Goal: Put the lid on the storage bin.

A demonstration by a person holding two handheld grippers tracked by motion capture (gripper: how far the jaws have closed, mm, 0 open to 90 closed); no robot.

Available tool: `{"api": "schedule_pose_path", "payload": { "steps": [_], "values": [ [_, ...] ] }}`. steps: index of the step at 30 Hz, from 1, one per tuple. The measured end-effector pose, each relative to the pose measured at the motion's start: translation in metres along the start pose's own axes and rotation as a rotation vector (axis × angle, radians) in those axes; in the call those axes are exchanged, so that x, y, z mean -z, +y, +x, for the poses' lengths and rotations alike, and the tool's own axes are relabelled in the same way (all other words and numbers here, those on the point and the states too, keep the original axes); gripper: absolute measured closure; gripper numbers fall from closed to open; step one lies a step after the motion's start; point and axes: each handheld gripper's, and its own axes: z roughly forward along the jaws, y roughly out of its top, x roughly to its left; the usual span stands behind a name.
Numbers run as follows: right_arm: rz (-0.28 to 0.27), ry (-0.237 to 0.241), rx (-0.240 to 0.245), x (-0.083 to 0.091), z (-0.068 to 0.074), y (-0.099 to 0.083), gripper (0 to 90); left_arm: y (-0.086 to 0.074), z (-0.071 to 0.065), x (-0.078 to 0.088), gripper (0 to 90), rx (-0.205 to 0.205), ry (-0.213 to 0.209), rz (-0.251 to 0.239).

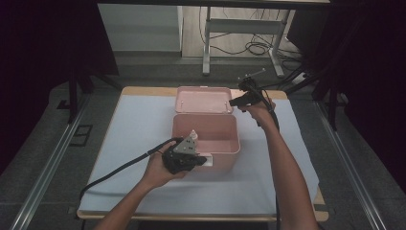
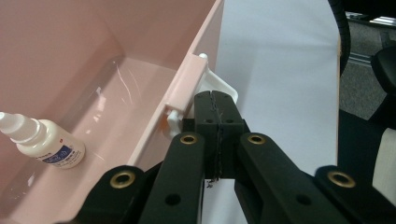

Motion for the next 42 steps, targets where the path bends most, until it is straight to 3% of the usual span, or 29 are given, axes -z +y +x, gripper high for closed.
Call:
{"api": "schedule_pose_path", "payload": {
  "steps": [8,19,29,37,42],
  "values": [
    [-0.002,-0.016,-0.021,-0.014,-0.003,0.008,55.5,0.0,0.001,0.0,90.0,0.003,-0.006,-0.005],
    [0.017,-0.031,-0.006,-0.024,-0.003,0.018,58.8,0.0,0.0,0.0,90.0,0.002,0.0,-0.002],
    [0.043,-0.064,-0.023,-0.039,-0.004,0.03,62.7,-0.001,0.0,0.001,90.0,-0.012,0.003,0.003],
    [0.071,-0.09,-0.067,-0.055,-0.01,0.032,65.7,-0.001,0.0,0.0,90.0,-0.004,0.002,-0.006],
    [0.093,-0.093,-0.105,-0.065,-0.011,0.031,72.2,-0.002,-0.001,0.0,90.0,-0.009,0.006,-0.006]
  ]
}}
